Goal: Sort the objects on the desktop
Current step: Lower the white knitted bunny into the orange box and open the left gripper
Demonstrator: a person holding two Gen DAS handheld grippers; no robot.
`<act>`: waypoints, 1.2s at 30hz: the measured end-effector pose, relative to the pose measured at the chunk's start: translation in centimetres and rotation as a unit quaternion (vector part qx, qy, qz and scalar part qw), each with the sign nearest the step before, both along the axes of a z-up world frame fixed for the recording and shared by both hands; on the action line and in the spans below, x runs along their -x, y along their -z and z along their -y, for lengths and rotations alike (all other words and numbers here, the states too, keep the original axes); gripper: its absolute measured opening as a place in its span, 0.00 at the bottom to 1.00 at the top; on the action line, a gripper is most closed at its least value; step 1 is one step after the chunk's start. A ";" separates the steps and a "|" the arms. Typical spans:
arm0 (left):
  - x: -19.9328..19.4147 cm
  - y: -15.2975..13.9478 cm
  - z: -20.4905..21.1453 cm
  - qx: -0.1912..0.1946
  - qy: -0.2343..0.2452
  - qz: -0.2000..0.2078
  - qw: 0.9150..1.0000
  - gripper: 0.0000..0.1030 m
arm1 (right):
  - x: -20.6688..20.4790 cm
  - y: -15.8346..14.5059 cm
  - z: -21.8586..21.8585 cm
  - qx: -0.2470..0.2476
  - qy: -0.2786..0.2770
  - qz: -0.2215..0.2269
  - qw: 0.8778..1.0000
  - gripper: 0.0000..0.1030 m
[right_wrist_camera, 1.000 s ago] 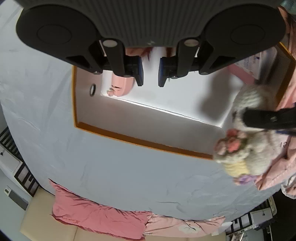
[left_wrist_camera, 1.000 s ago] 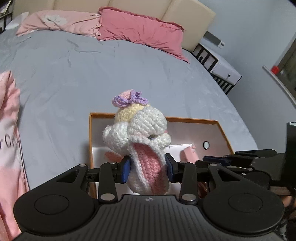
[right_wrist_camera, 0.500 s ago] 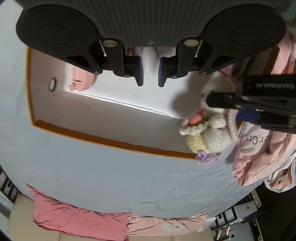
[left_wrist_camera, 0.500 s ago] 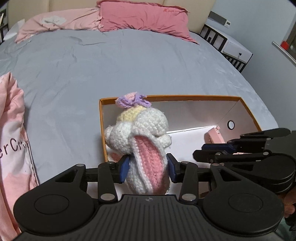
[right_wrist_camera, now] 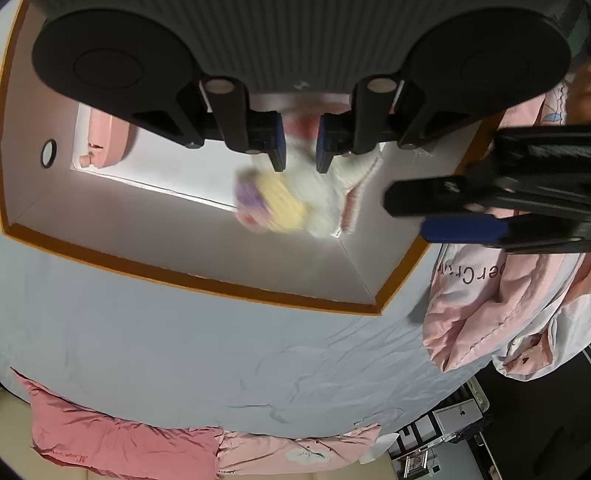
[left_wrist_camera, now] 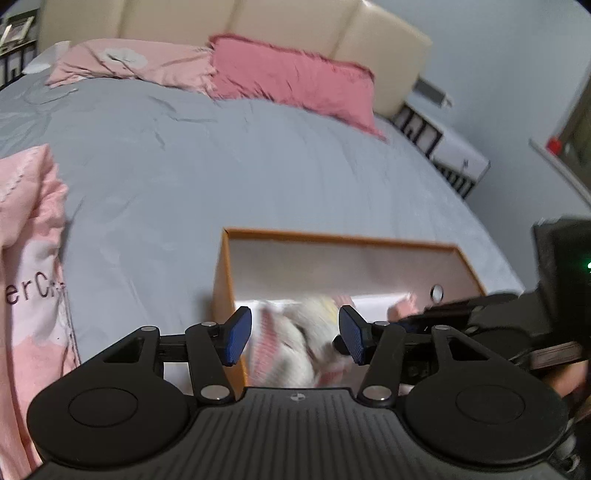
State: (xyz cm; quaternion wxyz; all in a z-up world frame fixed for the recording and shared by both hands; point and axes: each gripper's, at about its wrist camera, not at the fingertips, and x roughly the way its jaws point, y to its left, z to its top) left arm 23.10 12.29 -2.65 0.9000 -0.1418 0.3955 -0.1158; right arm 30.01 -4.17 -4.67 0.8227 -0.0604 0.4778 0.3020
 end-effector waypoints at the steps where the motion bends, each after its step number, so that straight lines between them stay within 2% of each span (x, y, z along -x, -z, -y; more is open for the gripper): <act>1: 0.2 -0.2 -0.4 0.005 -0.009 0.006 1.000 0.59 | -0.2 0.1 -0.2 -0.001 0.002 -0.005 1.000 0.26; 2: 0.4 -0.4 -0.9 0.010 -0.018 0.011 1.000 0.59 | -0.4 0.1 -0.3 0.000 0.003 -0.011 1.000 0.34; 3: 0.4 -0.4 -1.2 0.015 -0.026 0.013 0.999 0.57 | -0.7 0.2 -0.6 0.003 0.005 -0.017 1.000 0.36; 6: 0.2 -0.1 -2.4 0.034 -0.045 -0.001 0.998 0.48 | -1.2 0.7 -1.0 0.042 0.012 -0.030 0.999 0.36; 7: 0.0 0.2 -2.7 0.041 -0.049 -0.009 0.998 0.41 | -1.3 1.0 -1.2 0.057 0.017 -0.035 0.998 0.36; 10: -0.6 1.1 -3.3 0.060 -0.053 -0.034 0.996 0.35 | -1.6 1.7 -1.6 0.062 0.009 -0.041 0.997 0.38; 13: -1.1 1.7 -3.3 0.061 -0.049 -0.048 0.996 0.33 | -1.7 2.2 -2.6 0.073 -0.023 -0.024 0.997 0.37; 16: -1.3 1.7 -3.4 0.056 -0.046 -0.050 0.996 0.32 | -1.6 2.3 -3.9 0.078 -0.068 -0.005 0.995 0.35; 19: -1.3 1.9 -3.5 0.059 -0.046 -0.051 0.996 0.32 | -1.7 2.4 -5.4 0.071 -0.102 -0.008 0.992 0.34; 23: -1.4 2.1 -3.3 0.055 -0.046 -0.050 0.996 0.32 | -1.4 2.4 -7.5 0.090 -0.122 0.020 0.988 0.34; 28: -1.4 2.2 -3.2 0.054 -0.045 -0.047 0.996 0.32 | -1.4 2.5 -7.9 0.099 -0.122 0.027 0.987 0.34; 32: -1.1 1.9 -2.9 0.055 -0.049 -0.034 0.997 0.32 | -0.8 1.9 -7.6 0.105 -0.123 0.045 0.986 0.37; 34: -0.8 1.4 -2.8 0.051 -0.052 -0.019 0.997 0.32 | -0.2 1.2 -7.4 0.102 -0.118 0.061 0.986 0.44; 35: -0.5 1.1 -2.7 0.047 -0.052 -0.009 0.997 0.32 | 0.1 0.7 -7.1 0.099 -0.114 0.070 0.986 0.52; 36: -0.2 0.8 -2.6 0.042 -0.051 0.004 0.998 0.32 | 0.4 0.2 -6.9 0.096 -0.108 0.081 0.986 0.54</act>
